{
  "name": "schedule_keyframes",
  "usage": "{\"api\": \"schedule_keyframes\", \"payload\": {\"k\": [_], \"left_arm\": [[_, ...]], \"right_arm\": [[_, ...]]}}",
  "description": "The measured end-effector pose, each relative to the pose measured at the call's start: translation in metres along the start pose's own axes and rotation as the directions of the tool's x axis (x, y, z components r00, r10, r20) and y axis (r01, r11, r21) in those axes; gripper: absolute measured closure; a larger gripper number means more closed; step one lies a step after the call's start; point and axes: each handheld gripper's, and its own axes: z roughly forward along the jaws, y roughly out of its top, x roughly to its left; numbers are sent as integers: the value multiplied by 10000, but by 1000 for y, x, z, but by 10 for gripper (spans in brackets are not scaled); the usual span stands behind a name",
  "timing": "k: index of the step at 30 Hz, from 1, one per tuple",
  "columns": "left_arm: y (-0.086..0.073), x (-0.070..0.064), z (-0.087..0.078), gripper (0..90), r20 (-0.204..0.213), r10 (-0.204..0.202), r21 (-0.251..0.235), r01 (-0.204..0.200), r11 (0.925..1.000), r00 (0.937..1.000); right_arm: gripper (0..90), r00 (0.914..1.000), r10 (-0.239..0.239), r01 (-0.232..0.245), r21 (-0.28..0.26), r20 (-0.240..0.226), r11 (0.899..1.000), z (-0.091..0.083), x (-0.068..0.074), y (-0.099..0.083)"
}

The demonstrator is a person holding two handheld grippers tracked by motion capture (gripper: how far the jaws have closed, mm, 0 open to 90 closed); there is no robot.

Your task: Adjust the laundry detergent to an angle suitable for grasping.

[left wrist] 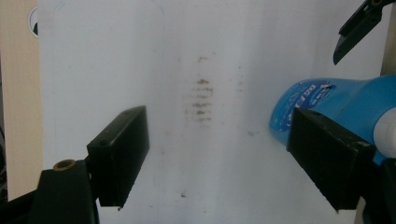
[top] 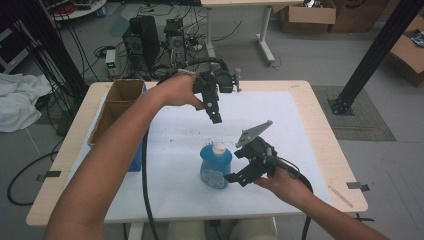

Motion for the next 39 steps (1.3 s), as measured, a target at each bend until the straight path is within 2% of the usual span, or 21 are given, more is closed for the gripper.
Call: {"api": "schedule_keyframes", "payload": {"k": [8, 15, 19, 21, 31, 39], "left_arm": [[1, 1, 0, 220, -47, 88, 25, -88, 10000, 10000], [0, 1, 2, 220, 25, -32, 58, 32, 10000, 10000], [0, 1, 2, 221, -35, 49, 37, -49, 10000, 10000], [-1, 1, 2, 221, 13, -68, 61, 68, 10000, 10000], [-1, 1, 2, 223, 9, -56, 62, 56, 10000, 10000], [-1, 1, 2, 225, 7, -87, 25, 87, 10000, 10000]], "right_arm": [[157, 10000, 70, -70, -333, 8, 9994, 16, 1, 0], [157, 9998, 112, -99, -753, 170, 9971, 30, 3, 1], [157, 9996, 162, -140, -954, 231, 9953, 32, 4, 1], [156, 9994, 151, -120, -994, 306, 9950, 33, 4, 1], [161, 9989, 171, -112, -1347, 426, 9908, 36, 5, 2], [200, 9991, 80, -18, -1459, 418, 9893, 37, 6, 2]]}}
